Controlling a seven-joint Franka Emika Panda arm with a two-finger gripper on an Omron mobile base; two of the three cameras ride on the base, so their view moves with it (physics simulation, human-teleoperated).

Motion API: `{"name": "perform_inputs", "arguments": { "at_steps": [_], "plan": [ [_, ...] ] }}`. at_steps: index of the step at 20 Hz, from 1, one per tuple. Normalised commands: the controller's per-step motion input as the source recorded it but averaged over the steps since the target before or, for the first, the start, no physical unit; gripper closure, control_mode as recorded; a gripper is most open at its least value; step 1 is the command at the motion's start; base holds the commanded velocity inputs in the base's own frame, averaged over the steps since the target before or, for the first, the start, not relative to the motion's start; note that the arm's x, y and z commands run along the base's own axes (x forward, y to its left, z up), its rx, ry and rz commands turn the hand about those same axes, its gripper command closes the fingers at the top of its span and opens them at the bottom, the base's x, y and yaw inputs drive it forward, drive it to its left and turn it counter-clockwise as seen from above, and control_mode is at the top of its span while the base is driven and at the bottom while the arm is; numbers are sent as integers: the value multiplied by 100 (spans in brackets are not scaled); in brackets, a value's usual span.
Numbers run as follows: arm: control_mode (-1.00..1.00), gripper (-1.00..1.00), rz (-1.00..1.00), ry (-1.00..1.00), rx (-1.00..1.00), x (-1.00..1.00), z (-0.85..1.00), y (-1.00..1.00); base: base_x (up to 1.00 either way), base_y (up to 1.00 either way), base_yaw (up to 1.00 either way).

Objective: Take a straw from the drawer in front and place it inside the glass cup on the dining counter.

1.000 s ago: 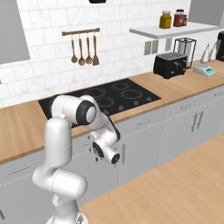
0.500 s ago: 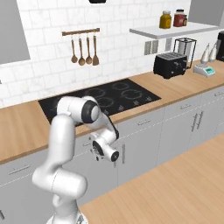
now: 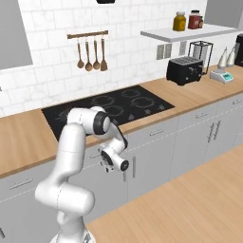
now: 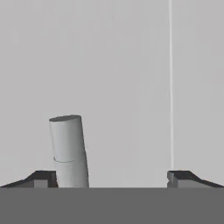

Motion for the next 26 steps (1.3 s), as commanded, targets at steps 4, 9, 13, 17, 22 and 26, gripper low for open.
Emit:
{"name": "perform_inputs", "arguments": {
  "at_steps": [4,9,13,17,22,26],
  "plan": [
    [-100,-100,0,5,-15,53,-40,23,0,0,0],
    [-100,-100,0,10,-23,60,-54,36,0,0,0],
    [-100,-100,0,14,-27,65,-57,48,0,0,0],
    [-100,100,-4,27,-43,66,-45,88,0,0,0],
    [-100,100,-12,49,-71,56,-31,97,0,0,0],
    [-100,100,-19,64,-96,20,-34,72,0,0,0]
  ]
}}
